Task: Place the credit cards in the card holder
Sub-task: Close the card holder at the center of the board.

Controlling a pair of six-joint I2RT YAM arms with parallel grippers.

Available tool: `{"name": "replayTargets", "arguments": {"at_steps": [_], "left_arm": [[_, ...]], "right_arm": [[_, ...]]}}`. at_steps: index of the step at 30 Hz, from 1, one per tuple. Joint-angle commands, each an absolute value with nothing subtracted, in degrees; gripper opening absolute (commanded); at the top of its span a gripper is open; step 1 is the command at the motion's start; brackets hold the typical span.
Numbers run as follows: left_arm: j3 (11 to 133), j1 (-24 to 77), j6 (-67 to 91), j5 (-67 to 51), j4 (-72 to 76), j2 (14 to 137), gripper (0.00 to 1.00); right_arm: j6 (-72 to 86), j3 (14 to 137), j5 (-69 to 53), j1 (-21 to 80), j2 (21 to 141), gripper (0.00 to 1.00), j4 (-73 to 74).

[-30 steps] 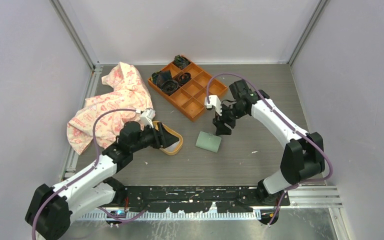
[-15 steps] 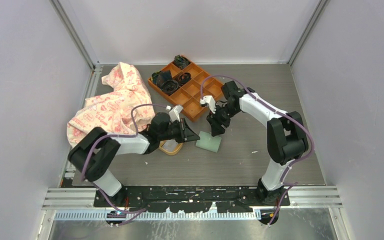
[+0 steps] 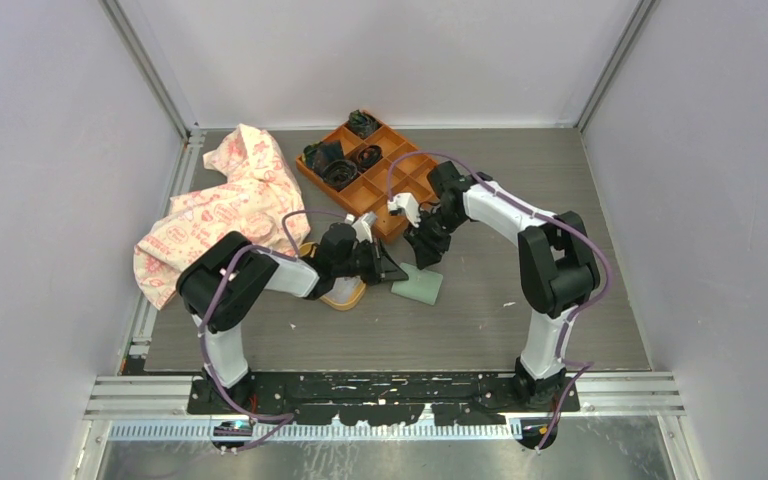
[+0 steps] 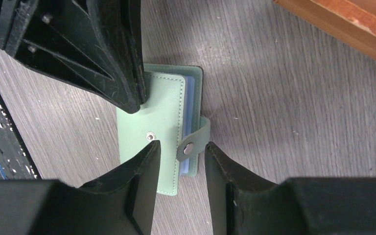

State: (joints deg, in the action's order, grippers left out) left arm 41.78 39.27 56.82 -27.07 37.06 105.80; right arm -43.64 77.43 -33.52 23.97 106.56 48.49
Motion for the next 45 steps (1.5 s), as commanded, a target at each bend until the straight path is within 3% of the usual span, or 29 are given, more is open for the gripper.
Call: {"name": "replayTargets", "arguments": {"at_steps": [1, 11, 28, 40, 45], "left_arm": [[43.68, 39.45, 56.10, -27.12, 38.79, 107.34, 0.05], [43.93, 39.38, 55.46, -26.63, 37.53, 107.75, 0.04], [43.60, 39.38, 55.42, -26.87, 37.54, 107.70, 0.03], [43.73, 39.44, 55.46, -27.07, 37.47, 107.69, 0.03], [43.68, 39.36, 55.78, -27.15, 37.34, 107.61, 0.03]], "right_arm": [[-43.95, 80.47, -33.16, 24.42, 106.71, 0.42, 49.41], [-44.36, 81.74, -32.55, 24.76, 106.96, 0.23, 51.08], [-44.30, 82.52, -30.42, 25.66, 108.58, 0.23, 51.72], [-44.71, 83.32, -30.10, 25.75, 108.30, 0.02, 52.85], [-45.73, 82.88, -31.43, 25.70, 107.07, 0.01, 53.56]]}}
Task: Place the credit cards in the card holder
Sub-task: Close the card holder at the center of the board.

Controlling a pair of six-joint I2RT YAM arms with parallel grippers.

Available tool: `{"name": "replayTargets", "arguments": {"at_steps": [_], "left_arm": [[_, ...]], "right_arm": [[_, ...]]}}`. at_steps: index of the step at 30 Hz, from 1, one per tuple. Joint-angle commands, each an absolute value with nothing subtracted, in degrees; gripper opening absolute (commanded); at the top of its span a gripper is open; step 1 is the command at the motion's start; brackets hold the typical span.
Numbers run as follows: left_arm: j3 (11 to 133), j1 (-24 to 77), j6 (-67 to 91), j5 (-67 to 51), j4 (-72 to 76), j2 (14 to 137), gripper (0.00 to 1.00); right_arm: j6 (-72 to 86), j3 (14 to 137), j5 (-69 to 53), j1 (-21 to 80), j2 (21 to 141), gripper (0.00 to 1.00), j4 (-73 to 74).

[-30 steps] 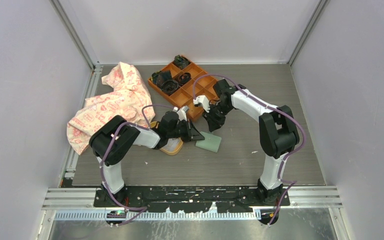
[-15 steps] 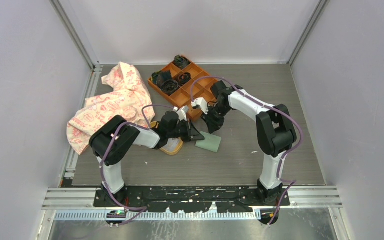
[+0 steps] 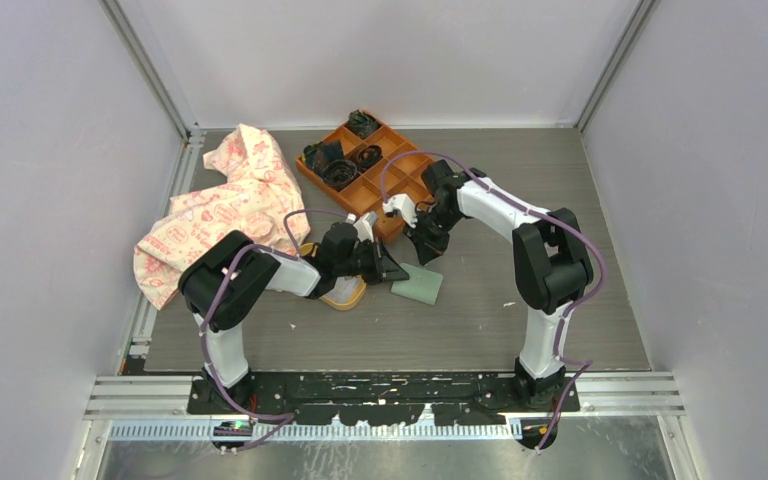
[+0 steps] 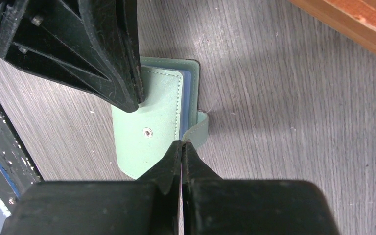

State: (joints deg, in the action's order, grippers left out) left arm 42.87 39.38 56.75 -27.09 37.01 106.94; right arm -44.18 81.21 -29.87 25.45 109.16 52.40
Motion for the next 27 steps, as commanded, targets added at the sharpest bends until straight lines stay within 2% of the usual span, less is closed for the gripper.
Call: {"name": "replayTargets", "arguments": {"at_steps": [1, 27], "left_arm": [[43.69, 39.36, 55.85, -27.16, 37.28, 107.65, 0.03], [42.68, 39.29, 57.60, -28.26, 39.92, 107.55, 0.01]], "right_arm": [[-46.00, 82.43, -31.97, 25.73, 106.53, 0.01, 53.61], [-42.78, 69.76, -28.28, 30.80, 99.26, 0.01, 43.83]]}}
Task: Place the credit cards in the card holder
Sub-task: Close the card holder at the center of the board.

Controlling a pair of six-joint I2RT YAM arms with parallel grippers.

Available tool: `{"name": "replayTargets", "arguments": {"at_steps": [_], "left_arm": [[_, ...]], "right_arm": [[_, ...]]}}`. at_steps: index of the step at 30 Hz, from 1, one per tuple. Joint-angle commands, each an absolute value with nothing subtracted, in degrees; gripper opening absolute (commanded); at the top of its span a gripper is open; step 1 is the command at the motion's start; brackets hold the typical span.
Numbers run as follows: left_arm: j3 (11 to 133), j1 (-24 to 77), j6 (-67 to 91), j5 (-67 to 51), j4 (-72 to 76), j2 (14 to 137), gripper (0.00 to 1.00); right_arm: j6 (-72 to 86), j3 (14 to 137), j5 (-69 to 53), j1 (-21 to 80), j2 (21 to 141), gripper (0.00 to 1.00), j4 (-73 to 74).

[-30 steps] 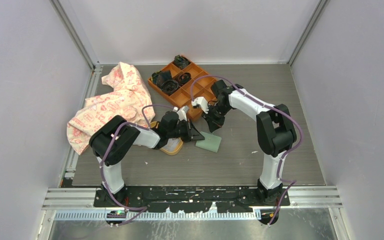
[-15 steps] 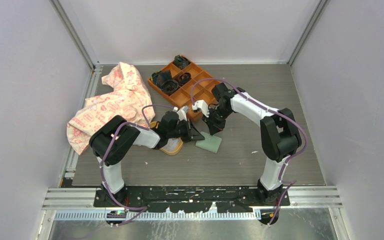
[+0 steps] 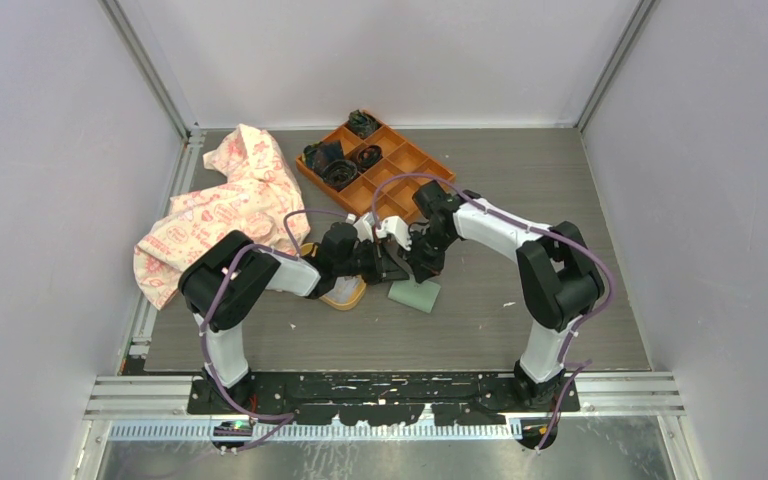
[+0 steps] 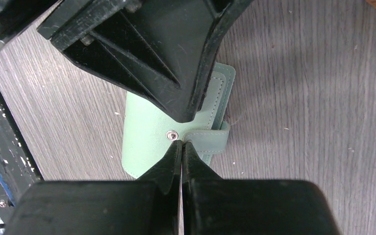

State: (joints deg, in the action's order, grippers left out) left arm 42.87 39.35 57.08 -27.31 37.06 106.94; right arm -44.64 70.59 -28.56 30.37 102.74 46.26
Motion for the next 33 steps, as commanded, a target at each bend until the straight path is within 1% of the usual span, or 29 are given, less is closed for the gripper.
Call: {"name": "replayTargets", "arguments": {"at_steps": [1, 6, 12, 15, 22, 28, 33], "left_arm": [[42.57, 39.29, 57.71, -28.30, 40.21, 107.60, 0.00], [42.02, 39.40, 57.52, -28.56, 40.32, 105.79, 0.01], [43.15, 39.53, 54.37, -28.69, 31.85, 101.41, 0.03], [43.61, 40.18, 53.71, -28.74, 29.12, 101.61, 0.03], [44.72, 41.66, 54.07, -29.01, 28.27, 104.31, 0.03], [44.81, 41.65, 52.55, -26.73, 23.06, 103.48, 0.01], [43.62, 41.75, 52.68, -26.28, 23.38, 103.40, 0.01]], "right_arm": [[-42.53, 69.33, -28.05, 31.03, 99.12, 0.01, 43.38], [-41.38, 67.88, -26.17, 31.35, 98.57, 0.01, 41.43], [-40.87, 67.76, -26.10, 31.18, 97.54, 0.01, 40.81], [-40.62, 67.76, -26.21, 31.20, 96.99, 0.01, 40.56], [-40.43, 67.72, -26.14, 31.19, 96.21, 0.01, 40.17], [-40.34, 67.27, -26.47, 31.23, 95.83, 0.01, 40.14], [-41.19, 65.66, -25.77, 33.22, 95.62, 0.01, 40.34]]}}
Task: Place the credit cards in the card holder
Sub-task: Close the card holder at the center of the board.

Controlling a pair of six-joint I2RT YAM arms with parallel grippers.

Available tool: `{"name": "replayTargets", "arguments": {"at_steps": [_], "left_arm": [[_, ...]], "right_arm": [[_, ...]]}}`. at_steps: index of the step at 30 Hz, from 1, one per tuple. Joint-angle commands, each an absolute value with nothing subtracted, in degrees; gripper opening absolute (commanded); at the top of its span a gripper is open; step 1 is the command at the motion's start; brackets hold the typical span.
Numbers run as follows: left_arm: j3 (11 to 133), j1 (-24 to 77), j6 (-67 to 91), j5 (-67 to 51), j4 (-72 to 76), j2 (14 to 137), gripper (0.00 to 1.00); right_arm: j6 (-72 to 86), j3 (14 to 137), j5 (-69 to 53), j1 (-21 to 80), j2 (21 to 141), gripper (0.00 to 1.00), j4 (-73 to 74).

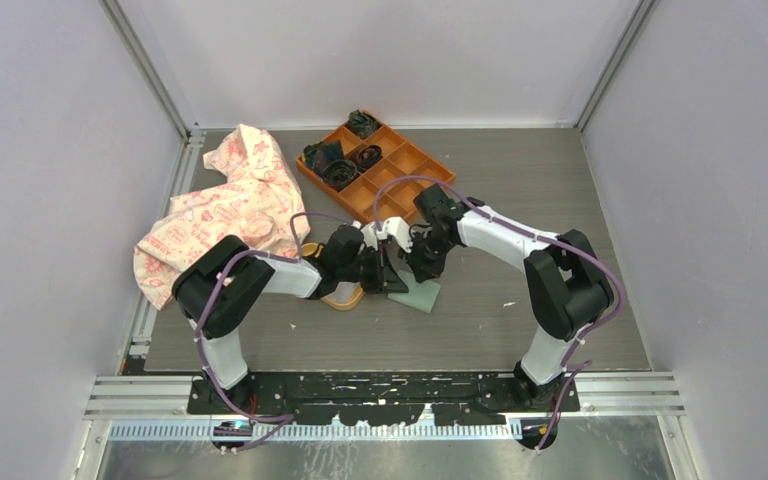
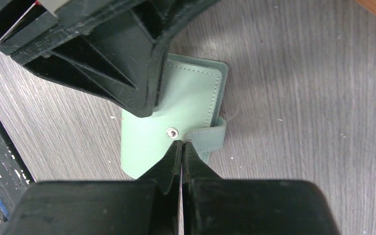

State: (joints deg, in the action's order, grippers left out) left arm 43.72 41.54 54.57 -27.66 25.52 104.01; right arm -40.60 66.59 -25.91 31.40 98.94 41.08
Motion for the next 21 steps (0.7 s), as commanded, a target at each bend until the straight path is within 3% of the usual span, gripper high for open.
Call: {"name": "replayTargets", "arguments": {"at_steps": [1, 21], "left_arm": [[43.45, 41.75, 52.77, -26.28, 23.64, 103.45, 0.01], [43.00, 42.28, 53.43, -26.45, 25.53, 104.16, 0.00]], "right_arm": [[-41.17, 65.42, -25.58, 33.69, 95.47, 0.01, 40.22], [-39.71, 63.36, -23.87, 36.52, 95.45, 0.01, 38.63]]}}
